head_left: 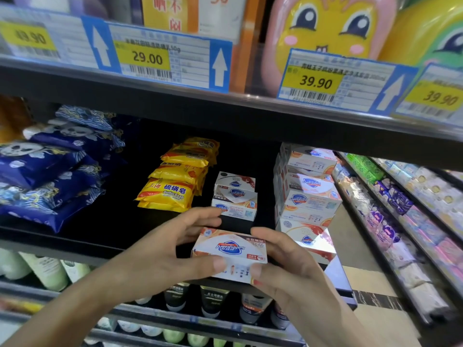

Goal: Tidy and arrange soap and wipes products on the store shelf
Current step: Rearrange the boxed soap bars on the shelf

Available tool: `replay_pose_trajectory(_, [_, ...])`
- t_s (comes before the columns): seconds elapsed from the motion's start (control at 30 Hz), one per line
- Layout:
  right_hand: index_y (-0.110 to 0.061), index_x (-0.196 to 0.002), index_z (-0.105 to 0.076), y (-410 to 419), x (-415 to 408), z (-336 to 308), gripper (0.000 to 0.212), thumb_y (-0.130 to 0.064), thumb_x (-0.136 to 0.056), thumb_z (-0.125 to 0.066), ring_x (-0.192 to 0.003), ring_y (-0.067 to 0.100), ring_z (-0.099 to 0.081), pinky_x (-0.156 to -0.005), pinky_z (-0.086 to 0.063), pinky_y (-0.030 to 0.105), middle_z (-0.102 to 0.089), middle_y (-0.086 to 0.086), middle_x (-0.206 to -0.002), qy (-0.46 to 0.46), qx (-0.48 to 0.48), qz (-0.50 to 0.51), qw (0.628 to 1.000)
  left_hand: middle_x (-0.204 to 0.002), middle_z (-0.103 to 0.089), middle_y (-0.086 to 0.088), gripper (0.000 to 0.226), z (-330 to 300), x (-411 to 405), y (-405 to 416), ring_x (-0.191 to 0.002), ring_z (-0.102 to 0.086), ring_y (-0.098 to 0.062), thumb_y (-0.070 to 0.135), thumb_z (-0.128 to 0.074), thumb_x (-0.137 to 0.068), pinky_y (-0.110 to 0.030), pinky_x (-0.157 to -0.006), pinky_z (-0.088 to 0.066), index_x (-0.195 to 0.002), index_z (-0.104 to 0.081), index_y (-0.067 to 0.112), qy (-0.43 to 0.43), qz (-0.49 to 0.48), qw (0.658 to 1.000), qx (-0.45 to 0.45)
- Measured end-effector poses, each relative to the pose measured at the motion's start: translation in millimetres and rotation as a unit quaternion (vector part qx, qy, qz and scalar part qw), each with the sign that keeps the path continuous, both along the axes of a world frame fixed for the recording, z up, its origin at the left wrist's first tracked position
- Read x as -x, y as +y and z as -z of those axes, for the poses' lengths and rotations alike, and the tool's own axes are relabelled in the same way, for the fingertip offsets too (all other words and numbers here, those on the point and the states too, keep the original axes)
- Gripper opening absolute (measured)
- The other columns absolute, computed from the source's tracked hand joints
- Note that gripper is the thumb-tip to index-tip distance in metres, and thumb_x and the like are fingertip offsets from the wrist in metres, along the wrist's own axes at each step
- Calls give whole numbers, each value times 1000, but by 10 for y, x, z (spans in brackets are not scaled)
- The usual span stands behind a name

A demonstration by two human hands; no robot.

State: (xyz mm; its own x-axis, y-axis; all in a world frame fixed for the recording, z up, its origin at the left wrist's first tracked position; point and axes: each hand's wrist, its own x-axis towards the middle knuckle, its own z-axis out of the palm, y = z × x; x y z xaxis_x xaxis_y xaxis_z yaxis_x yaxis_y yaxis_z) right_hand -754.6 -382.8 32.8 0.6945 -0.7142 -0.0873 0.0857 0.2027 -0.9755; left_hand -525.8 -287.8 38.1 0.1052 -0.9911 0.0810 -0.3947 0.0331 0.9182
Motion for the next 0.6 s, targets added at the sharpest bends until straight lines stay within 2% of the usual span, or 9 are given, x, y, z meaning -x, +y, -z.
replay_pose_trajectory(0.1, [-30,-115,-72,-15,11,48,58,-12,-61,-85,-112,36,-70,-91,-58,46,-72,10,-125,-12,43,-2,999,-132,-63,29,77,-27,-51,-48,-127,-57,5,66,-86,-64,-24,-110,-46,-133,-54,61,-87,-6,996,19])
replay_pose_trajectory(0.2, [-35,-117,-70,-19,18,71,60,-12,-63,-83,-113,36,-68,-83,-56,41,-70,4,-127,-1,81,-7,997,-129,-55,30,75,-14,-49,-59,-124,-54,7,67,-86,-64,-10,-91,-50,-130,-51,64,-163,15,986,23])
replay_pose_trajectory(0.27, [-37,-117,-69,-18,31,75,61,-8,-66,-81,-111,29,-70,-78,-56,34,-70,1,-127,9,97,-8,995,-129,-53,28,74,25,-45,-81,-124,-53,6,64,-88,-65,-10,-88,-51,-130,-52,62,-187,13,981,40])
replay_pose_trajectory(0.33, [-40,-117,-68,-10,45,60,63,-1,-69,-78,-107,23,-72,-76,-58,32,-71,-2,-126,24,112,-3,993,-130,-53,28,74,68,-36,-111,-125,-53,5,63,-88,-65,-11,-86,-53,-129,-52,61,-192,10,980,54])
replay_pose_trajectory(0.4, [-43,-119,-66,8,63,42,65,-1,-71,-77,-107,20,-72,-77,-61,35,-72,-8,-123,41,125,10,991,-129,-52,30,74,107,-26,-147,-125,-52,6,67,-85,-64,-13,-86,-54,-130,-51,61,-200,6,978,64])
replay_pose_trajectory(0.47, [-47,-121,-63,27,89,31,67,-4,-72,-80,-111,14,-71,-83,-62,32,-72,-13,-122,70,150,44,985,-129,-50,32,74,142,-26,-204,-125,-51,7,68,-83,-66,-15,-87,-55,-131,-50,61,-216,-5,974,74])
replay_pose_trajectory(0.53, [-53,-120,-62,39,131,30,67,-7,-78,-86,-111,6,-69,-86,-61,31,-73,-8,-119,111,181,99,972,-130,-46,36,75,173,-39,-281,-125,-47,10,64,-85,-69,-13,-88,-53,-134,-48,59,-243,-22,967,77])
replay_pose_trajectory(0.6, [-53,-119,-64,43,183,21,64,-9,-79,-86,-99,4,-72,-79,-60,26,-75,1,-108,123,188,144,964,-129,-42,38,78,209,-59,-372,-125,-42,13,60,-87,-72,-12,-89,-50,-138,-45,58,-271,-44,959,75])
